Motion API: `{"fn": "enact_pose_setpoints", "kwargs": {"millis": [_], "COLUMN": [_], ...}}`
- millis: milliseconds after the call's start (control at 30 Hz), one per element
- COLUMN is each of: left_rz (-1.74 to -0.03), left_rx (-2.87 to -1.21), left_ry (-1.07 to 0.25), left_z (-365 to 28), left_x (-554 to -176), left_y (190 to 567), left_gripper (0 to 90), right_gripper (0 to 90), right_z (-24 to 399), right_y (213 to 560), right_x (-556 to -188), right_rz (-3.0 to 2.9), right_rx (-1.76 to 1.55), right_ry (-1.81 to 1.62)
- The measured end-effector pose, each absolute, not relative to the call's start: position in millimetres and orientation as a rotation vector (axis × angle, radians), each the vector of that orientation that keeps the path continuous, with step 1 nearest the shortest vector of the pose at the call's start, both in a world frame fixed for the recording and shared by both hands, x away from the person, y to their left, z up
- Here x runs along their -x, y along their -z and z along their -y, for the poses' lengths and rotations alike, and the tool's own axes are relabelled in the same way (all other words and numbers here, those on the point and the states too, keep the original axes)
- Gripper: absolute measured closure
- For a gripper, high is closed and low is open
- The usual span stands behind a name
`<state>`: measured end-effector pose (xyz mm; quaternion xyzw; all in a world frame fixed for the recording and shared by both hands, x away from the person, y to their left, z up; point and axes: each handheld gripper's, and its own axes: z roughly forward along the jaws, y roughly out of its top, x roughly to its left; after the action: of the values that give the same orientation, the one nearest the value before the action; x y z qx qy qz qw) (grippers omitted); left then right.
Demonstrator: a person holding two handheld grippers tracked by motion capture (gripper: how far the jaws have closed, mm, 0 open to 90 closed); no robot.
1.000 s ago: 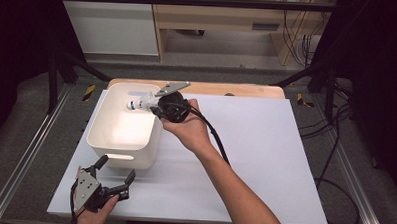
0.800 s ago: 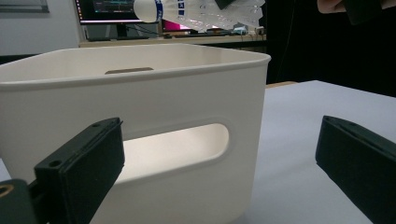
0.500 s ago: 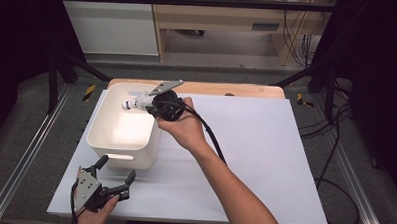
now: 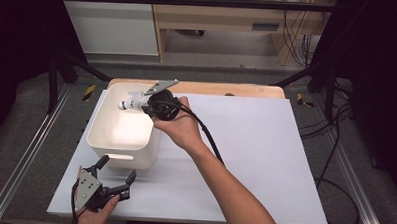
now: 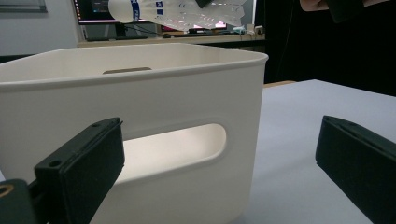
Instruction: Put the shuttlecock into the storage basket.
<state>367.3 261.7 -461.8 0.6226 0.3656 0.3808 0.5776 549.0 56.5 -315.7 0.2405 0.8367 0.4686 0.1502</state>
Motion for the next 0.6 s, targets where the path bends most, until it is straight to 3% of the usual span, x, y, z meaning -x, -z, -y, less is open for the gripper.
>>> {"fn": "enact_pose_setpoints", "kwargs": {"millis": [600], "left_rz": [-0.855], "left_rx": [-1.457], "left_ry": [-0.889], "left_z": [-261.7], "left_x": [-367.4], "left_y": [461.8], "left_gripper": [1.4], "right_gripper": [89.2], "right_z": [-59.3], "right_y": [315.1], "right_x": [-547.0], "right_rz": [-2.408], "right_rx": [-0.68], "right_ry": [-1.35]}}
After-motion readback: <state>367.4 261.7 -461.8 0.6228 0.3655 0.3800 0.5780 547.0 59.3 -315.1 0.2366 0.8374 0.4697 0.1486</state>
